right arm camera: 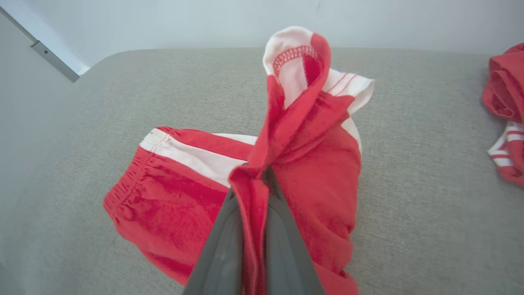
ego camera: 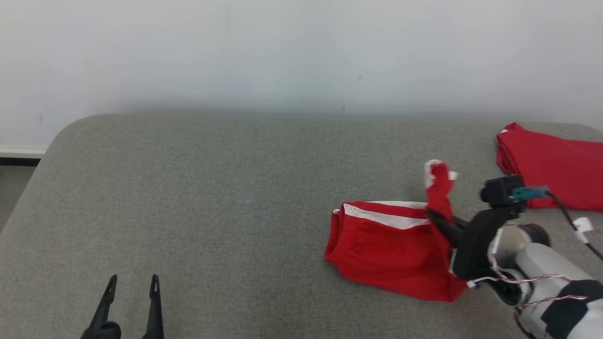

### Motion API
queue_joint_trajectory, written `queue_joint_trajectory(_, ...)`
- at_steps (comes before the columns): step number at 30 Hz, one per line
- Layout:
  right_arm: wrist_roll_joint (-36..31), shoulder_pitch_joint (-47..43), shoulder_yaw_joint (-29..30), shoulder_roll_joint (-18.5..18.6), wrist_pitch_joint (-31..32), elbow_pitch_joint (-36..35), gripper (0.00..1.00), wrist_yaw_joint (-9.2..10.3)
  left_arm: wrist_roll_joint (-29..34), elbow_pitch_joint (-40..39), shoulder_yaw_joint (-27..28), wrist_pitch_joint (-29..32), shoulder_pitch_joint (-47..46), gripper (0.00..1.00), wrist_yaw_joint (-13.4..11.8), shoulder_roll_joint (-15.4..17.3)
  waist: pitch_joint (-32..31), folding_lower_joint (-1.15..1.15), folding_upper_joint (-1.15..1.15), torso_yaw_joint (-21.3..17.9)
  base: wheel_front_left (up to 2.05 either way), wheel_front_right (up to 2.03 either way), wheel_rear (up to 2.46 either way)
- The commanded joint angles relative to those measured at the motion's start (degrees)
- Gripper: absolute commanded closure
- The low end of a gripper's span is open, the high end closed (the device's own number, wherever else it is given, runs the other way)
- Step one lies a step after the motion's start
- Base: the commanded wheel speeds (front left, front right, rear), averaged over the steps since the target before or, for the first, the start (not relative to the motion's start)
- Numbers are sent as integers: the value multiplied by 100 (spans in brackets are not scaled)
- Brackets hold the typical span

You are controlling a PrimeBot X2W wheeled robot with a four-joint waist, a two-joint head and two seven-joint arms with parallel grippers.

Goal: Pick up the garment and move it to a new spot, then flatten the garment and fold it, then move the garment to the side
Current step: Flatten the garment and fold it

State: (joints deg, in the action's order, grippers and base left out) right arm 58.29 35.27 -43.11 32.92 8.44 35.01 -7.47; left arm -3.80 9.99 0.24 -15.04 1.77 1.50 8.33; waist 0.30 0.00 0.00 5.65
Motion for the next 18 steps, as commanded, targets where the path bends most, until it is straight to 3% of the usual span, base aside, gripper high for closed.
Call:
queue_joint_trajectory(1, -27, -18, -24, -79, 47, -87, 100, 0, -47, -7, -17, -16, -91, 0, -1, -12, 29, 0, 0, 38, 0, 0, 0)
queue_joint_trajectory(7, -215, 33, -88, -503, 265, -462, 100, 0, -80, 65, -115, -17, -291, 0, 40, -50, 138, 0, 0, 167, 0, 0, 0)
queue_joint_trajectory(18, -753, 94, -133, -1231, 498, 25, 100, 0, -105, 217, -299, -16, -587, 0, 126, -154, 308, 0, 0, 484, 0, 0, 0)
